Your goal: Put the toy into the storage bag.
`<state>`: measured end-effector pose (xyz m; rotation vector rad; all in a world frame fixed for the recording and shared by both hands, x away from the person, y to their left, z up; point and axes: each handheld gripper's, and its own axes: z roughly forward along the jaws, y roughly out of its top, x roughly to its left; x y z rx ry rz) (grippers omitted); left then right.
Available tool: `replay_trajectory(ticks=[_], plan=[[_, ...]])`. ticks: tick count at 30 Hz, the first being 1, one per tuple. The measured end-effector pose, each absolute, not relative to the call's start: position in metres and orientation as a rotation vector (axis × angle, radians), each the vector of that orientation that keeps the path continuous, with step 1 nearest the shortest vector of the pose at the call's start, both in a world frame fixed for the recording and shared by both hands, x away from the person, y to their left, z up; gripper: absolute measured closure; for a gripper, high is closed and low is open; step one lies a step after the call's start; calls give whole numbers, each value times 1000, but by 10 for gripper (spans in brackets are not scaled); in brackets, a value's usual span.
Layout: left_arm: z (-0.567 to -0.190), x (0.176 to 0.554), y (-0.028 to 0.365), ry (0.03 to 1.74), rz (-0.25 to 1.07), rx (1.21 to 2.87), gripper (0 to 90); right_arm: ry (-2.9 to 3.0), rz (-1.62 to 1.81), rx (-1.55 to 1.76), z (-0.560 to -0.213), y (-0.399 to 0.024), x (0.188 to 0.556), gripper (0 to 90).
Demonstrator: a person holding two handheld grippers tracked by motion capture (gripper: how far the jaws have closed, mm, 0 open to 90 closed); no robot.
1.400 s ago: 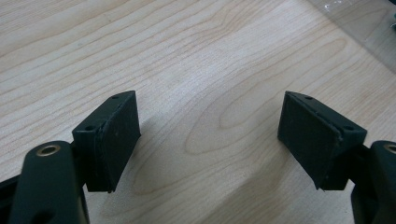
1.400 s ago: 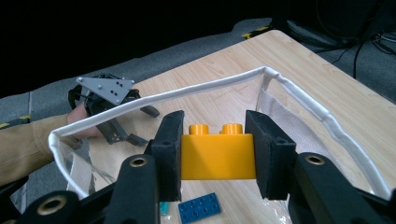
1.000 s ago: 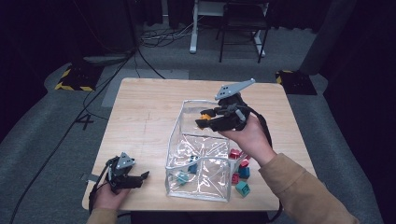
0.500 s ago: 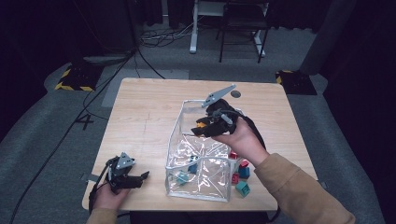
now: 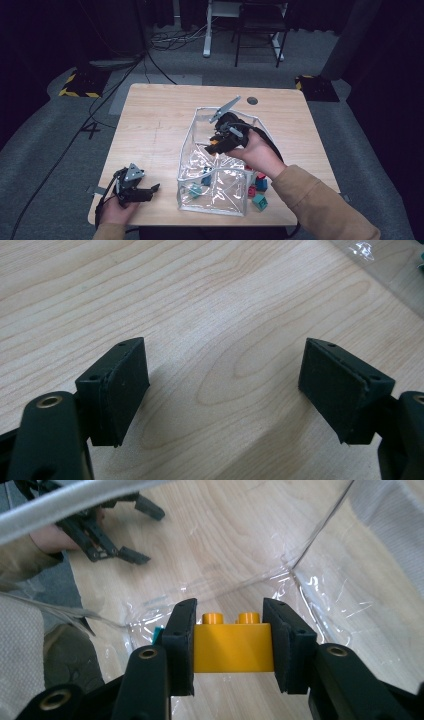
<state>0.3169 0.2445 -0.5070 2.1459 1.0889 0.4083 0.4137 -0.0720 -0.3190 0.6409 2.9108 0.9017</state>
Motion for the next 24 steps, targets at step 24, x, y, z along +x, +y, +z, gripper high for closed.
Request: replay_trajectory(ticks=[24], plan=[[-507,317,244,1088,407,2146,203,2727,1145,705,-287,-118,402,514]])
